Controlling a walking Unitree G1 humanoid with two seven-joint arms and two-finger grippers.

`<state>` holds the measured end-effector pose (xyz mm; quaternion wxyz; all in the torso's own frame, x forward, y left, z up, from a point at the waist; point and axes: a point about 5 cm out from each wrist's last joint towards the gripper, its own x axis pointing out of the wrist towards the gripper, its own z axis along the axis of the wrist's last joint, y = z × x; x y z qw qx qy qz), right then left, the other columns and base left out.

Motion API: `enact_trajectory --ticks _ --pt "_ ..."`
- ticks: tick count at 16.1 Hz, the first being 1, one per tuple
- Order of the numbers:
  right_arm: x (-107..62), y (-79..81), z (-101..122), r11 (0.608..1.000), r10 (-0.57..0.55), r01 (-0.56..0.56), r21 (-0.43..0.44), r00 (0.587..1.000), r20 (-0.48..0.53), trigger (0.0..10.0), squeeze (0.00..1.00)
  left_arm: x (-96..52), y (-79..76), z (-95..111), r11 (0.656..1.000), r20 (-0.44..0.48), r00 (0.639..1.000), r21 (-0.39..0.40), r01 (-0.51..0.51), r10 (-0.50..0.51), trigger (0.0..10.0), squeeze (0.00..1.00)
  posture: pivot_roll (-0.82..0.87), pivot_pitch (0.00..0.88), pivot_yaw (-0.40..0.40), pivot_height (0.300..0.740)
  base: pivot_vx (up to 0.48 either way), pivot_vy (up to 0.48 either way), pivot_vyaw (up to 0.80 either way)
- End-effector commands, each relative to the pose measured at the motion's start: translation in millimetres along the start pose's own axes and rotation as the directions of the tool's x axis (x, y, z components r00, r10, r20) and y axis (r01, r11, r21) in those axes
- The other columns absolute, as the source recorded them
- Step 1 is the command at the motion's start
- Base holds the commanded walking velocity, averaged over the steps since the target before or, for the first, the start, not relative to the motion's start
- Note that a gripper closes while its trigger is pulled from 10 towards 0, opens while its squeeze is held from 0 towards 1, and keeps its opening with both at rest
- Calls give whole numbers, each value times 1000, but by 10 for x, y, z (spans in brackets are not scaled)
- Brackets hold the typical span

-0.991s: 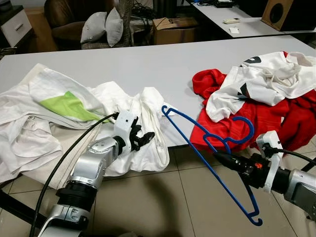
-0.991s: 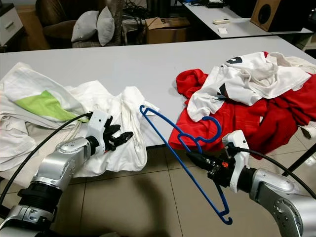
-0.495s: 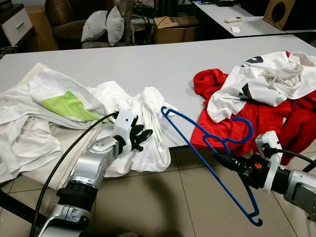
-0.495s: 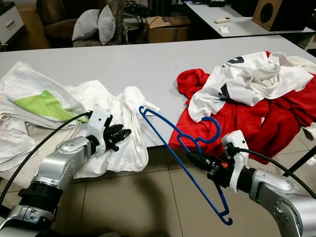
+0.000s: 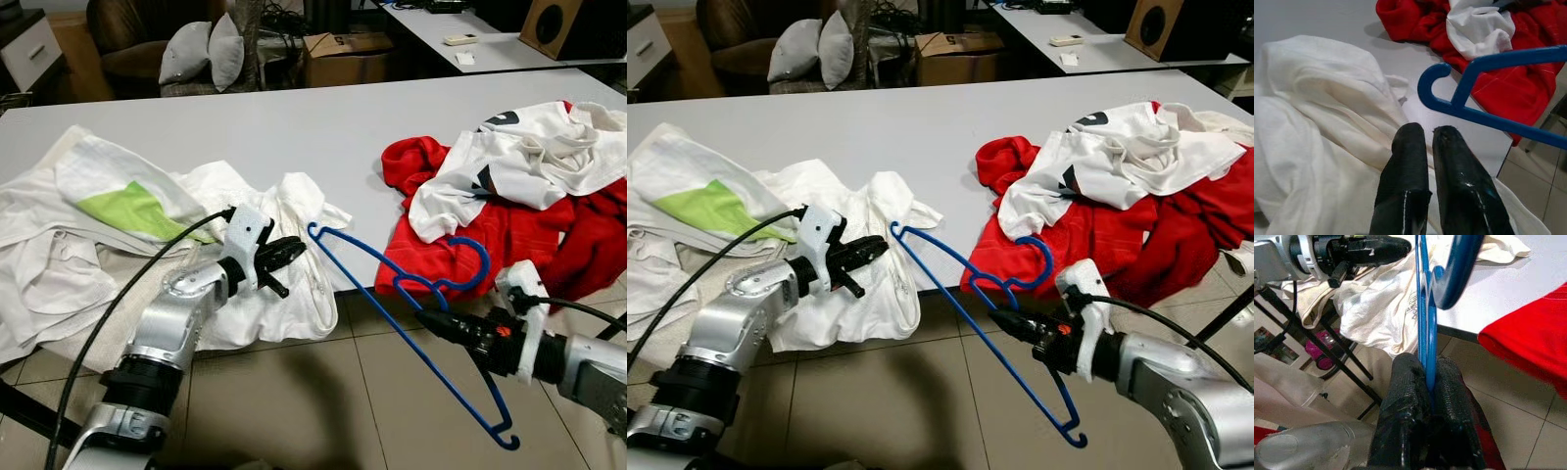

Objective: Hang hanger

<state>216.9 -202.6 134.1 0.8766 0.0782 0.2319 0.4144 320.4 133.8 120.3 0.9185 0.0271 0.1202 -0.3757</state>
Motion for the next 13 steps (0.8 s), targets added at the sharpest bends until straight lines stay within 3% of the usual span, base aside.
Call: enact_trajectory --ticks 1,2,3,4,5,6,8,13 --pt "7 -9 -2 1000 2 -2 -2 1000 -14 10000 0 -5 22 62 1000 10 1000 19 2 -2 0 0 -128 0 42 740 0 0 0" --pt "0 -14 4 1000 1 -1 -4 1000 -14 10000 0 2 24 44 1000 -3 1000 21 -8 8 0 0 -128 0 42 740 0 0 0" --pt "-17 -23 15 1000 -4 4 -5 1000 -11 10000 0 17 27 -5 999 -34 999 15 -36 36 10000 0 -127 0 41 740 0 0 0" --pt "-36 -27 20 1000 -10 10 -6 1000 -8 10000 0 27 14 -48 999 -53 997 -4 -50 49 10000 0 -132 0 44 740 0 0 0" --pt "-51 -29 20 1000 -14 14 -7 1000 -10 10000 0 50 -43 -60 996 -23 999 -79 -31 29 10000 0 -132 0 44 740 0 0 0" --pt "-56 -28 18 1000 -15 15 -7 1000 -10 10000 0 53 -54 -57 996 -16 999 -84 -30 29 10000 1000 -134 0 47 740 0 0 0" --pt "-88 -55 7 999 -54 54 -9 998 -10 10000 0 52 -115 -68 994 -4 1000 -112 -8 8 10000 1000 -134 0 47 740 0 0 0" --pt "-116 -73 8 997 -76 76 -10 997 -1 10000 0 52 -107 -90 996 -22 999 -84 -33 31 10000 1000 -139 0 56 740 0 0 0"
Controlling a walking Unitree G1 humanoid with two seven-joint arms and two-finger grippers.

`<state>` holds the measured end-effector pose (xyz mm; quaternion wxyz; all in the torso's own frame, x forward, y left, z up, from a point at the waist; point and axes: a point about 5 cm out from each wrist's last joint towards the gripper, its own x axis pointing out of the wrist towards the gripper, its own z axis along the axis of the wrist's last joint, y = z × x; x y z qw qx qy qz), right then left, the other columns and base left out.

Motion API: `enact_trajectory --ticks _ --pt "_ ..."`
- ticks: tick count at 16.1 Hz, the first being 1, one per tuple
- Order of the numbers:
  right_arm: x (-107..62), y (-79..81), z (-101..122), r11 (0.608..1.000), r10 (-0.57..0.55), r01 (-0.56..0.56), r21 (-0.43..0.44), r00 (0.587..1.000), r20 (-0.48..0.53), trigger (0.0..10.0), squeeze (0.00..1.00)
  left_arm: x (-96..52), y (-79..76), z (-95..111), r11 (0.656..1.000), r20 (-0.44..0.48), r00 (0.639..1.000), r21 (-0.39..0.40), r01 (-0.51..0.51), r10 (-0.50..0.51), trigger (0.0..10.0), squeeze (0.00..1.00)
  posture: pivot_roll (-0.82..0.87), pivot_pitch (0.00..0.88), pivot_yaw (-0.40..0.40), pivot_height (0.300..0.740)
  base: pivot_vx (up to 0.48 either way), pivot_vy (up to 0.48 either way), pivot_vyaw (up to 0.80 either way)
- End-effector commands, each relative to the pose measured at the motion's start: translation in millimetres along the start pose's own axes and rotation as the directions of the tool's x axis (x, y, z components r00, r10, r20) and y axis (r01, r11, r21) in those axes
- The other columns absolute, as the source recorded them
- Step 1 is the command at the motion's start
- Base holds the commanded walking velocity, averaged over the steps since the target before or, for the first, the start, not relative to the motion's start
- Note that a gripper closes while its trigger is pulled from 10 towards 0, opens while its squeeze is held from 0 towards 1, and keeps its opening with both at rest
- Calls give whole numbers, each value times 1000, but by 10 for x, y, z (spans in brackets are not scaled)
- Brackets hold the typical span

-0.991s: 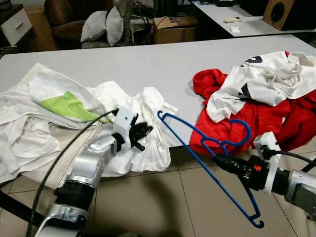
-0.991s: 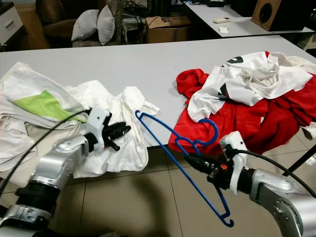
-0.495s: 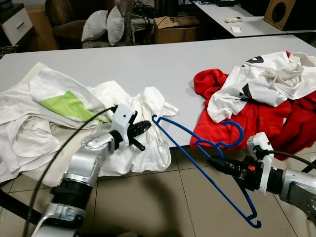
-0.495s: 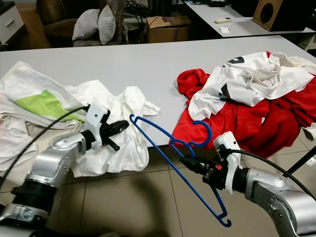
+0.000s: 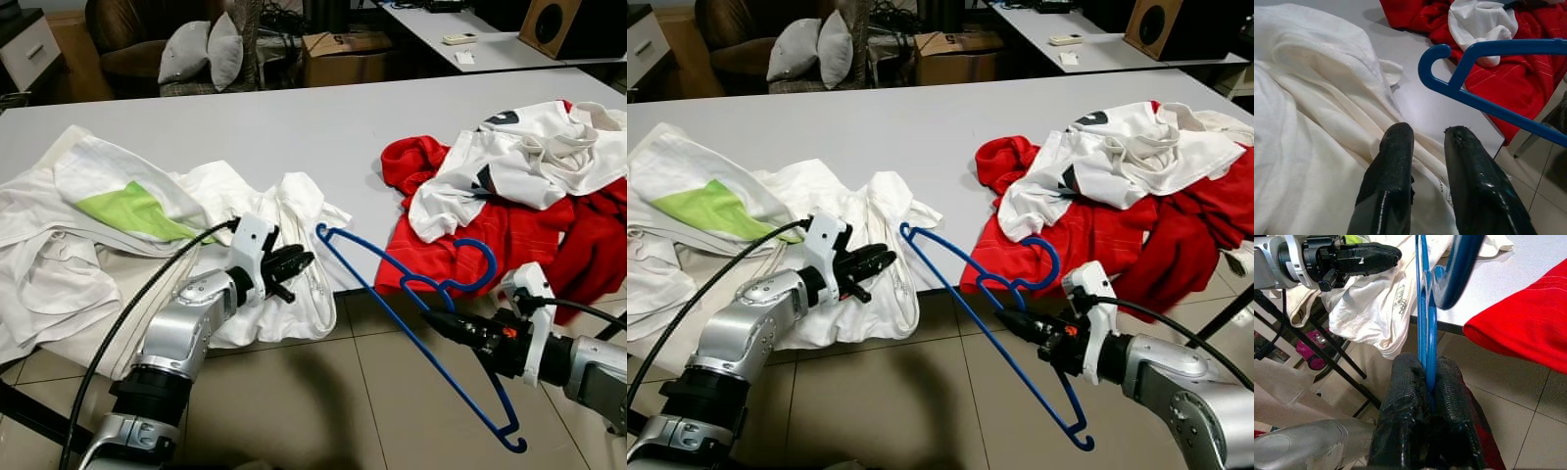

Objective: Hang hanger

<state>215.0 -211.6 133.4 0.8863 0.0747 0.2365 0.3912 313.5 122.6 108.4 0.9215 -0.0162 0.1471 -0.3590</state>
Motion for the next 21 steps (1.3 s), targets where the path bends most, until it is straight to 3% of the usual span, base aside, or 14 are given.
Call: enact_trajectory --ticks 1,5,7,8,9,13,14,15,21 --pt "-36 -27 29 1000 -24 24 -17 1000 4 10000 0 -3 17 20 1000 -4 1000 16 -16 16 10000 1000 -141 0 58 740 0 0 0" --pt "-17 11 28 1000 -1 1 -23 1000 4 10000 0 24 2 -34 999 -24 999 3 -32 32 10000 1000 -142 0 60 740 0 0 0" --pt "-10 13 25 1000 1 -1 -23 1000 4 10000 0 33 28 -111 997 -81 994 26 -77 78 10000 1000 -142 0 60 740 0 0 0" --pt "-1 19 27 1000 6 -5 -24 1000 4 10000 0 36 79 -162 991 -115 984 38 -131 134 10000 863 -142 0 60 740 0 0 0" --pt "4 23 28 1000 9 -9 -26 1000 3 10000 0 35 107 -180 987 -124 979 45 -155 159 10000 0 -142 0 60 740 0 0 0" --pt "12 22 45 999 14 -14 -31 1000 3 10000 0 59 100 -186 989 -126 981 41 -140 144 9961 0 -143 0 59 740 0 0 0" --pt "12 19 49 999 14 -14 -32 1000 4 10000 0 69 95 -187 989 -124 982 36 -140 144 2706 0 -143 0 58 740 0 0 0" --pt "12 17 51 999 13 -13 -33 1000 4 10000 0 73 96 -188 989 -123 982 33 -141 144 0 0 -143 0 58 740 0 0 0" --pt "8 12 56 999 15 -14 -37 1000 2 10000 0 23 185 -152 982 -123 976 75 -172 181 0 0 -140 0 55 740 0 0 0"
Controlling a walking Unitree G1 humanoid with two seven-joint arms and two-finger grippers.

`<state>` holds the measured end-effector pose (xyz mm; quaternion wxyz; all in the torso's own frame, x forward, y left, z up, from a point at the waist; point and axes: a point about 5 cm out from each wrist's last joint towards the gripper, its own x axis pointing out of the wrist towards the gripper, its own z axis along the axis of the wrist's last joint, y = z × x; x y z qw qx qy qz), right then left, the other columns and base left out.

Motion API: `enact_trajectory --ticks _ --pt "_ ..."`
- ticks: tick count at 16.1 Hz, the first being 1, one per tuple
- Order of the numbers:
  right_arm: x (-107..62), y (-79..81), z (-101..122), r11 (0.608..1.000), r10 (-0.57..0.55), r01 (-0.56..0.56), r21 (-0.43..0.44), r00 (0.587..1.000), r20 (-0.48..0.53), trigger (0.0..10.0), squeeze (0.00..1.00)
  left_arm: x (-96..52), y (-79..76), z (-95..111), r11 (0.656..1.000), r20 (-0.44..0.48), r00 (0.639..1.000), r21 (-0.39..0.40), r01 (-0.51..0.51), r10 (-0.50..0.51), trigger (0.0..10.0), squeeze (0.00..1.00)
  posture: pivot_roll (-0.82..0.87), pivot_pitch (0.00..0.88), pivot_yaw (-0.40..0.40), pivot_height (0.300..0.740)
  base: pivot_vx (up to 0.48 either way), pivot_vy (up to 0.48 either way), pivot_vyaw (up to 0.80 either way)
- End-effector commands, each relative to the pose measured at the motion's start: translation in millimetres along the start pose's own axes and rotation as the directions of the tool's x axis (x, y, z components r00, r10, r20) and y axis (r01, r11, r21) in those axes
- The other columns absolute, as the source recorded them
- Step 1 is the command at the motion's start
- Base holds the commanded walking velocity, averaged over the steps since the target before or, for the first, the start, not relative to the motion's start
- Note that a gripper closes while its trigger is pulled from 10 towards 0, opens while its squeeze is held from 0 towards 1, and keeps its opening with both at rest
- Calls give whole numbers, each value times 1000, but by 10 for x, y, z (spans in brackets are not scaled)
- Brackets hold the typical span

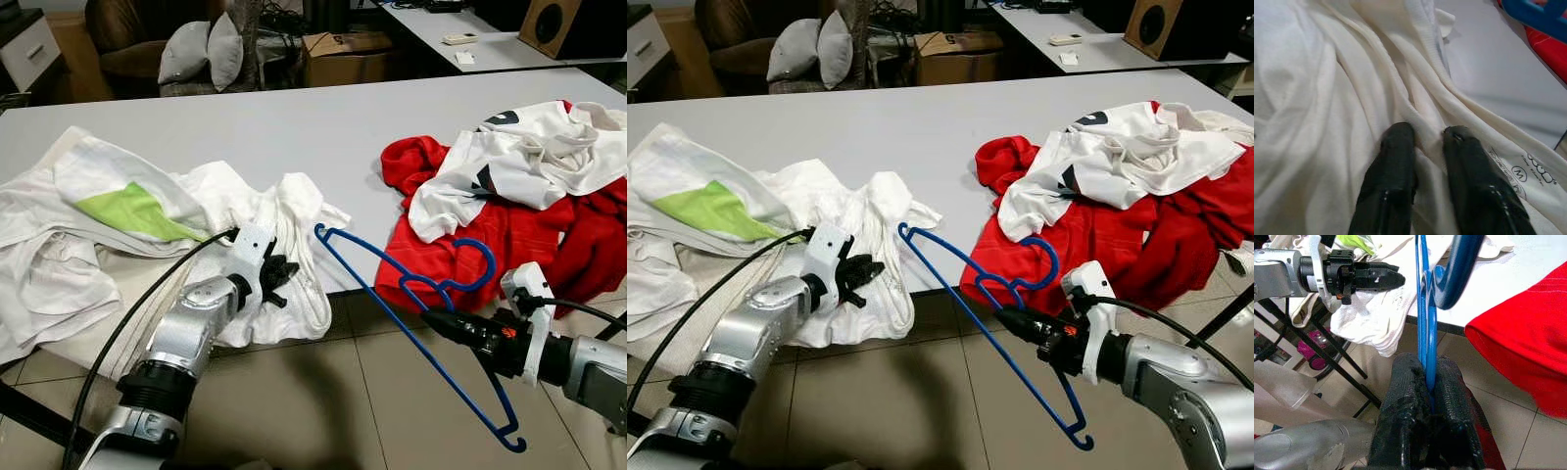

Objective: Hang hanger

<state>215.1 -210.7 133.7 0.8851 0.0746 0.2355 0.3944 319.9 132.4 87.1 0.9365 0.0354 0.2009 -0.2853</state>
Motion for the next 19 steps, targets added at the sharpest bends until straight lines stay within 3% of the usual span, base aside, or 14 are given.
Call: enact_trajectory --ticks 1,8,11,17,19 --pt "4 5 51 999 8 -8 -35 1000 1 10000 0 -15 66 42 999 -2 1000 45 -29 29 0 0 -138 0 54 740 0 0 0" --pt "6 13 56 999 12 -12 -37 1000 6 10000 0 -8 93 35 996 -13 999 83 -45 46 0 0 -141 0 58 740 0 0 0" --pt "-12 45 62 998 37 -36 -46 999 14 10000 0 -30 136 179 997 94 994 57 -61 56 0 0 -139 0 55 740 0 0 0" --pt "-61 58 59 997 64 -64 -49 998 3 10000 0 -234 191 425 982 207 977 188 1 -41 0 0 -136 0 50 740 0 0 0" --pt "3 26 55 997 58 -58 -42 998 0 10000 0 -277 129 486 964 235 964 256 66 -128 0 0 -136 0 50 740 0 0 0"
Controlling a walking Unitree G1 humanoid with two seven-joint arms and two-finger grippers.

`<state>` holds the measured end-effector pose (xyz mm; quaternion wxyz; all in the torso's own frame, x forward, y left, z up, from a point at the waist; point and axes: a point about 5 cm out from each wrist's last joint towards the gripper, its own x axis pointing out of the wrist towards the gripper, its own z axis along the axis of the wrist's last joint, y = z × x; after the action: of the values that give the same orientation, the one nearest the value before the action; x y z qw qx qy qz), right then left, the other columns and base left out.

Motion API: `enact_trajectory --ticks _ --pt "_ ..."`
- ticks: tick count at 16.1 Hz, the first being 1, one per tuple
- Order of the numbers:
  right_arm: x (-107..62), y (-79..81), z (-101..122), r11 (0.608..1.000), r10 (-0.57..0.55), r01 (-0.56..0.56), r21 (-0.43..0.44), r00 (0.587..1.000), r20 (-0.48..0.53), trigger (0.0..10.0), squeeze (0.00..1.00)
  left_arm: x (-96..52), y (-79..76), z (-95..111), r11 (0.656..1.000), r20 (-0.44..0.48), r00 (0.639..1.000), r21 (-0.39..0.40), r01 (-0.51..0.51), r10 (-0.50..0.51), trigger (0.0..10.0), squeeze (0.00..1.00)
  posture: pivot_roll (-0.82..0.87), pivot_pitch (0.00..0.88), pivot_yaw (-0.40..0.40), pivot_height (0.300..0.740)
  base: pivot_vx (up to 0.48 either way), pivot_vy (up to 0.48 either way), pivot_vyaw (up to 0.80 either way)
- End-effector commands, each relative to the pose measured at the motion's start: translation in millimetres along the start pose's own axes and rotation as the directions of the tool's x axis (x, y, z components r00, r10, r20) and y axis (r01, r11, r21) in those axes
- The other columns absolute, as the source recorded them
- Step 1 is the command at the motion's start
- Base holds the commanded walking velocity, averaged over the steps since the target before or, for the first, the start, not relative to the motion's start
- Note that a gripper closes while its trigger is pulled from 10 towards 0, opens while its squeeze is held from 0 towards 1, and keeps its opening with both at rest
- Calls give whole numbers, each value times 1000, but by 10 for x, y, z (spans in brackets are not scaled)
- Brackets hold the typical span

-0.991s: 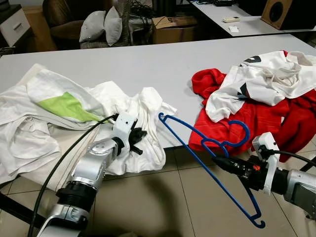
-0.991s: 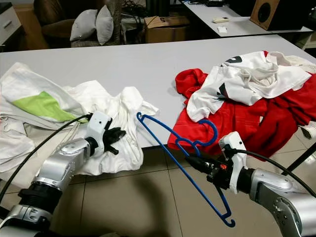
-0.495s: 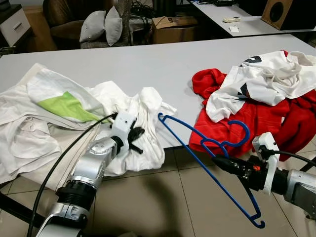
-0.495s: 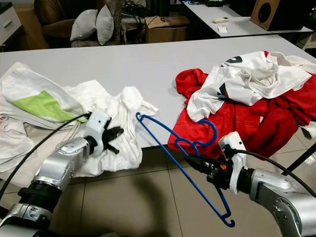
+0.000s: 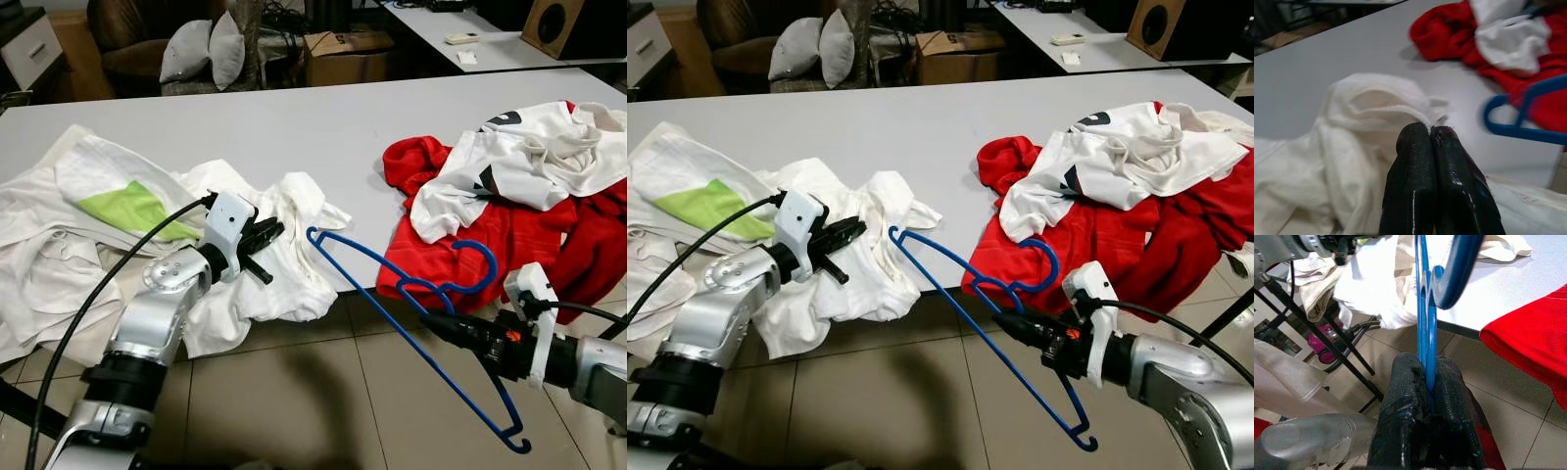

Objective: Hang hanger

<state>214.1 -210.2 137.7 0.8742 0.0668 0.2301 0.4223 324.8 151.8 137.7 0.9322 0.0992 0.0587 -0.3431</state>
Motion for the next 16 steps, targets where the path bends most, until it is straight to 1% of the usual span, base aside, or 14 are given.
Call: enact_trajectory --ticks 1,4,6,7,8,12,15,16 --pt "76 -22 26 1000 2 -2 -8 1000 3 10000 0 4 -65 71 998 24 998 32 53 -54 0 0 -132 0 47 740 0 0 0" --pt "243 -132 44 1000 -24 24 5 1000 -6 10000 0 31 -158 121 990 38 992 78 117 -120 0 0 -135 0 48 740 0 0 0" --pt "365 -198 83 1000 -22 22 12 1000 -8 10000 0 47 -210 180 979 53 985 135 154 -162 0 0 -130 0 42 740 0 0 0" --pt "387 -205 97 1000 -19 19 13 1000 -9 10000 0 48 -213 199 975 53 984 153 159 -169 0 0 -127 0 39 740 0 0 0" --pt "432 -232 131 999 -23 24 21 1000 -6 10000 0 32 -224 235 964 44 980 196 181 -193 0 0 -124 0 33 740 0 0 0" --pt "526 -297 193 994 -46 42 99 998 36 10000 0 8 -320 289 931 48 958 256 260 -281 0 0 -121 0 27 740 0 0 0" --pt "631 -271 240 984 -38 23 176 996 84 10000 0 33 -388 296 909 38 945 286 303 -326 0 0 -126 0 30 740 0 0 0" --pt "721 -251 271 972 -35 6 235 992 122 10000 0 61 -427 284 900 23 940 298 319 -341 0 0 -128 0 35 740 0 0 0"
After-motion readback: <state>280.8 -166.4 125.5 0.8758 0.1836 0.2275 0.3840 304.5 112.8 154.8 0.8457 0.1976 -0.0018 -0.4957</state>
